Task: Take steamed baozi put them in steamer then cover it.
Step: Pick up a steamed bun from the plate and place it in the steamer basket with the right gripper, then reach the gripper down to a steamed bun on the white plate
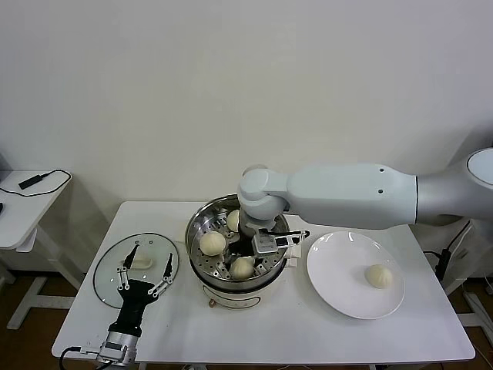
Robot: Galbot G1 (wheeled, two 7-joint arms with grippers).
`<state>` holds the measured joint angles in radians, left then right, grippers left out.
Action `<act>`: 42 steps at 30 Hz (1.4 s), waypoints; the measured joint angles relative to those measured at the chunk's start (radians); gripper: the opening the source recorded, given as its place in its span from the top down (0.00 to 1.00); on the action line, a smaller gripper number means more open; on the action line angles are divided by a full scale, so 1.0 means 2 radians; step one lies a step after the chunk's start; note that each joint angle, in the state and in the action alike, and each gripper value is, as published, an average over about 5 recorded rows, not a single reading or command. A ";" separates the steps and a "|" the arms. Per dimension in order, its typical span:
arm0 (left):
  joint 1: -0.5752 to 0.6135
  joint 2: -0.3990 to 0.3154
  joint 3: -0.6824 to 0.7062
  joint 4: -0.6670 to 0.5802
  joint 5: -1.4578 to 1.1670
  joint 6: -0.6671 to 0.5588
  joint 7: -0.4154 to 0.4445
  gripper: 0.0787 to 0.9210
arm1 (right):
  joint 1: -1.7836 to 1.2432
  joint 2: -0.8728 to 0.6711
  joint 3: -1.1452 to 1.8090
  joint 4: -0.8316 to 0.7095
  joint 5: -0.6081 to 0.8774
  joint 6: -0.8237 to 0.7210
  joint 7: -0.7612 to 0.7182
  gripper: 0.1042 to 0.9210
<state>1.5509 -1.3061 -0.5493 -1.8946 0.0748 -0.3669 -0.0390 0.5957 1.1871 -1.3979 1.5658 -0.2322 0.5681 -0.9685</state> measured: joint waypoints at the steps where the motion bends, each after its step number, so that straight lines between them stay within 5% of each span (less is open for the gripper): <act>1: 0.000 0.000 0.000 0.000 -0.001 0.000 0.000 0.12 | -0.001 0.000 0.001 0.000 -0.002 0.000 0.000 0.13; 12: 0.000 -0.002 0.000 0.001 -0.001 0.000 0.000 0.12 | 0.013 -0.031 0.039 0.006 0.025 -0.023 -0.039 0.12; 28: -0.001 0.000 0.006 -0.006 0.003 0.003 -0.001 0.12 | 0.043 -0.218 0.053 -0.079 0.213 -0.219 -0.134 0.12; 42: -0.002 0.000 0.006 -0.007 0.005 0.005 -0.001 0.12 | -0.052 -0.328 0.048 -0.155 0.223 -0.267 -0.116 0.12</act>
<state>1.5474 -1.3068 -0.5371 -1.9088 0.0845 -0.3573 -0.0407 0.4913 0.5316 -1.3022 1.2549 0.2136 0.0348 -1.2014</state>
